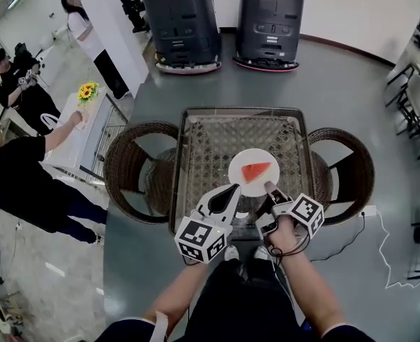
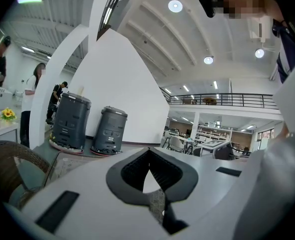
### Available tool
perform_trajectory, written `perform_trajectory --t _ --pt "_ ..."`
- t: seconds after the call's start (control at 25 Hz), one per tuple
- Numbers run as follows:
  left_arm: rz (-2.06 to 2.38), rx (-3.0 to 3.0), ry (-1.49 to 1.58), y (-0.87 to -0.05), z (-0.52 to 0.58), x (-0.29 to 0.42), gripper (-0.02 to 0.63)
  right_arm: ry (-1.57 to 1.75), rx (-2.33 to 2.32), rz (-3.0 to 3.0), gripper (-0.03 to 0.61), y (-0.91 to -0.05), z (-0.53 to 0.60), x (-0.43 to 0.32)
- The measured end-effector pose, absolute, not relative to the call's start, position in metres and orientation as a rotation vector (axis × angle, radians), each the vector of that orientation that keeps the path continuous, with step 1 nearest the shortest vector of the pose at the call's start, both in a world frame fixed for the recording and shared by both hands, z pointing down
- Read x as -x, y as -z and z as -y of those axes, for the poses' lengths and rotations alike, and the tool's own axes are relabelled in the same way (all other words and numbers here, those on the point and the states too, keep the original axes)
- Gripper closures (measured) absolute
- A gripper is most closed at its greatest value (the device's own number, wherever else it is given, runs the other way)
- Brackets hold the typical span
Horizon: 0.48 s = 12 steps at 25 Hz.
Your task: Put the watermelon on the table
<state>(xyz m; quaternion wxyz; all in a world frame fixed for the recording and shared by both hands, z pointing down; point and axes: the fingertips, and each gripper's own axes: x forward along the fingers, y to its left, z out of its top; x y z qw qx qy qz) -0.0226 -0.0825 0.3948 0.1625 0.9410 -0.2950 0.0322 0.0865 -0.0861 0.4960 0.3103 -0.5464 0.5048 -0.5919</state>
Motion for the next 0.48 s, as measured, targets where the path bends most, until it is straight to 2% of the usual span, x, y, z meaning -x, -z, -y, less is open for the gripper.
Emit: perform_trajectory --t 0.48 --pt "0.918 -2.661 -0.117 -0.399 0.111 0.006 0.609 1.603 1.416 -1.377 0.568 -0.503 0.118 -0.1"
